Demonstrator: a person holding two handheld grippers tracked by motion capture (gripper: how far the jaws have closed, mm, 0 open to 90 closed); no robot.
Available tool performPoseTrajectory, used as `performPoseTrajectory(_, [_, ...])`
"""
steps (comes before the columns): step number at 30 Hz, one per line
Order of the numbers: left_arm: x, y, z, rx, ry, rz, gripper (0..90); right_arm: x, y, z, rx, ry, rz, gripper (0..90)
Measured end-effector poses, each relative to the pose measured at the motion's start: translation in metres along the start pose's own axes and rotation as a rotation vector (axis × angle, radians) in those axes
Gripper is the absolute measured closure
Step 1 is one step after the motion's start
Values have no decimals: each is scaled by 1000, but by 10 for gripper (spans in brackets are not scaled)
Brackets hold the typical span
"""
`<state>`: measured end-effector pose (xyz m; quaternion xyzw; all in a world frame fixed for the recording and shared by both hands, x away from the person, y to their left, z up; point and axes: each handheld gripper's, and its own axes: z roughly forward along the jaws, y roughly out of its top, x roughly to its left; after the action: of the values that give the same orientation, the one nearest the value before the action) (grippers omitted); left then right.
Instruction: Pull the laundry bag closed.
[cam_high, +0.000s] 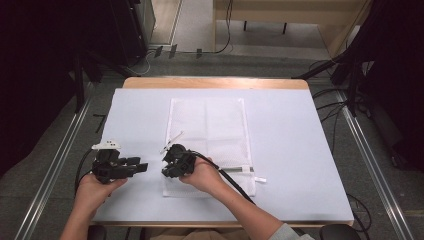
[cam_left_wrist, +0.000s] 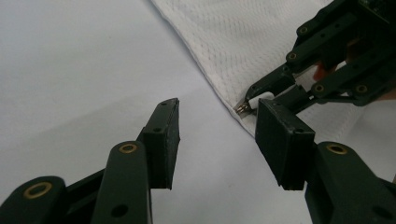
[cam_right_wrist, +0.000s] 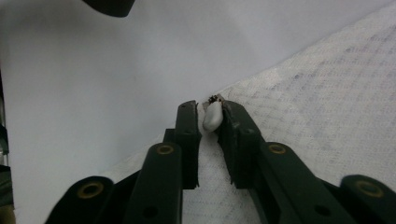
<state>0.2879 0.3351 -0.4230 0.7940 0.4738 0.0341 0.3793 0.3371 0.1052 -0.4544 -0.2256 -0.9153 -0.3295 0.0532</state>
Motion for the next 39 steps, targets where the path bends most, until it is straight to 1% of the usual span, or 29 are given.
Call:
performPoseTrajectory(2, [0, -1, 1, 2, -4, 0, 510, -1, 1, 1, 2, 3, 4, 798])
performPoseTrajectory(3, [0, -1, 1, 11, -5, 2, 512, -3, 2, 2, -1, 13, 14, 815])
performPoseTrajectory(4, [1, -1, 2, 10, -6, -1, 512, -3, 2, 2, -1, 13, 14, 815])
performPoseTrajectory(5, [1, -1, 2, 9, -14, -7, 513, -3, 3, 2, 6, 2, 17, 838])
performPoseTrajectory(7, [0, 0, 4, 6, -35, -16, 503, -4, 4, 3, 9, 3, 13, 849])
performPoseTrajectory(11, [-4, -1, 6, 7, -43, -10, 486, -3, 6, 2, 5, -7, 1, 875])
performPoseTrajectory(12, [-5, -1, 7, 10, -44, -7, 482, -3, 7, 1, -5, -7, -6, 875])
performPoseTrajectory(13, [-7, 0, 10, 15, -56, -2, 481, -2, 9, -3, -14, -6, -9, 876])
performPoseTrajectory(16, [-8, 0, 13, 29, -64, 4, 479, -1, 12, -7, -24, -9, -19, 876])
performPoseTrajectory(17, [-9, 0, 14, 37, -67, 12, 479, -1, 13, -9, -30, -9, -16, 876])
performPoseTrajectory(18, [-11, -1, 15, 44, -74, 16, 479, -1, 16, -15, -47, -11, -20, 876])
performPoseTrajectory(19, [-13, -1, 17, 52, -74, 27, 478, -1, 16, -17, -53, -15, -26, 876])
performPoseTrajectory(20, [-13, -1, 17, 52, -74, 27, 477, -1, 16, -17, -53, -15, -26, 876])
performPoseTrajectory(21, [-14, -1, 18, 50, -85, 25, 476, 1, 18, -22, -67, -13, -32, 876])
performPoseTrajectory(22, [-14, -1, 19, 51, -98, 23, 476, 1, 19, -23, -70, -15, -41, 876])
performPoseTrajectory(24, [-16, 0, 23, 54, -110, 23, 476, 0, 20, -25, -73, -11, -44, 876])
performPoseTrajectory(25, [-18, 1, 25, 60, -114, 32, 476, 0, 20, -26, -76, -11, -46, 876])
performPoseTrajectory(26, [-18, 1, 25, 60, -114, 32, 476, 1, 20, -26, -76, -9, -40, 876])
performPoseTrajectory(27, [-20, 2, 29, 75, -119, 39, 476, 1, 20, -27, -78, -4, -40, 876])
performPoseTrajectory(29, [-21, 3, 32, 78, -121, 41, 481, 2, 21, -29, -83, 5, -43, 876])
performPoseTrajectory(30, [-21, 4, 34, 83, -129, 40, 481, 2, 21, -29, -83, 5, -43, 876])
performPoseTrajectory(31, [-22, 5, 36, 93, -133, 41, 489, 3, 22, -29, -88, 8, -52, 876])
performPoseTrajectory(33, [-24, 7, 44, 124, -125, 72, 540, 5, 23, -31, -84, 16, -64, 876])
performPoseTrajectory(34, [-24, 7, 44, 124, -125, 72, 567, 5, 23, -31, -85, 16, -68, 876])
performPoseTrajectory(35, [-25, 7, 46, 134, -114, 89, 567, 5, 23, -31, -85, 16, -68, 876])
performPoseTrajectory(36, [-25, 7, 47, 148, -112, 101, 603, 4, 23, -32, -83, 21, -69, 876])
performPoseTrajectory(37, [-24, 8, 49, 155, -122, 96, 634, 3, 23, -33, -81, 45, -77, 877])
performPoseTrajectory(38, [-24, 8, 49, 155, -122, 96, 637, 3, 23, -33, -78, 44, -78, 877])
performPoseTrajectory(39, [-23, 9, 49, 152, -131, 94, 644, 4, 22, -34, -77, 46, -82, 877])
